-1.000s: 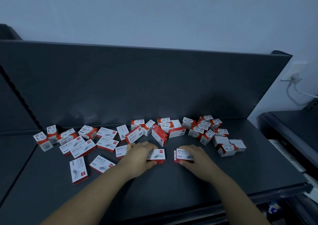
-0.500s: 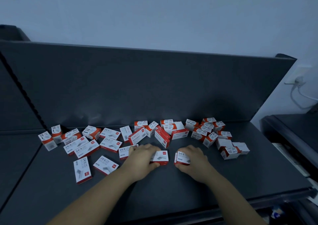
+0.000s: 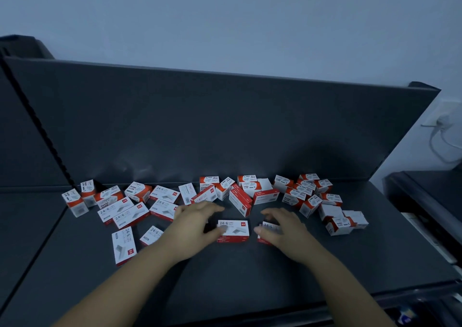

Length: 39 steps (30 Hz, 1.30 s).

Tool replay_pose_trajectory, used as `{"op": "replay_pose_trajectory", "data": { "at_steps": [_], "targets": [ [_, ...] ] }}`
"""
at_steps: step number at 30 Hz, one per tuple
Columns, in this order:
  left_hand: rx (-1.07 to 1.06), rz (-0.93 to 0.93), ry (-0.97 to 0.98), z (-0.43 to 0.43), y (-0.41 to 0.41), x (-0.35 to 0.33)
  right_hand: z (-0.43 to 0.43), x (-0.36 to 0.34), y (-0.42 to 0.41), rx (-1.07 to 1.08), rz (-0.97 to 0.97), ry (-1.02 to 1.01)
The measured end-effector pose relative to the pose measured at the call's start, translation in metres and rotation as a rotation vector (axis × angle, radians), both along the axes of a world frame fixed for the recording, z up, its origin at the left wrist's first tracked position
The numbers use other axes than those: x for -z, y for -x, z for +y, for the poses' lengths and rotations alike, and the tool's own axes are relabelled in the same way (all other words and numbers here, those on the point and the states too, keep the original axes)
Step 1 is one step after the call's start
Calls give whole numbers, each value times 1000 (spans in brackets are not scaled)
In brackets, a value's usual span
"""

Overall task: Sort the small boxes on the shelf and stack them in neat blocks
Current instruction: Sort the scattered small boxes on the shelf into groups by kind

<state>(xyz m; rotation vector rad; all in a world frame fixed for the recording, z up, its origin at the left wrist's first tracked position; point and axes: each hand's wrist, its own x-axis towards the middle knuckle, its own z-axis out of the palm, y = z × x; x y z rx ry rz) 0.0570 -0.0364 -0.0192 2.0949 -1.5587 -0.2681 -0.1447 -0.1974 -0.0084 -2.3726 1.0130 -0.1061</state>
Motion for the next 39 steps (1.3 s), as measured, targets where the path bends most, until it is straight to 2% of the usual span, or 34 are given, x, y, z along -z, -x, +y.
{"op": "replay_pose_trajectory", "data": {
  "at_steps": [5, 9, 14, 20, 30, 35, 39],
  "targets": [
    [-79, -8, -61, 25, -25, -3, 10, -5, -18, -28, -92, 147],
    [-122, -55, -148, 35, -28, 3, 30, -2, -36, -194, -44, 243],
    [-135, -83, -162, 38, -24, 15, 45, 8, -50, -306, 125, 301],
    [-199, -144, -122, 34, -27, 20, 43, 11, -53, -280, 157, 325],
    [-191, -102, -119, 22, -26, 22, 24, -1, -34, -132, 236, 277],
    [-152, -77, -130, 17, -23, 21, 24, -5, -46, -2, 72, 267],
    [-139, -50, -125, 16, -27, 20, 24, -8, -67, 118, 92, 321]
  ]
}}
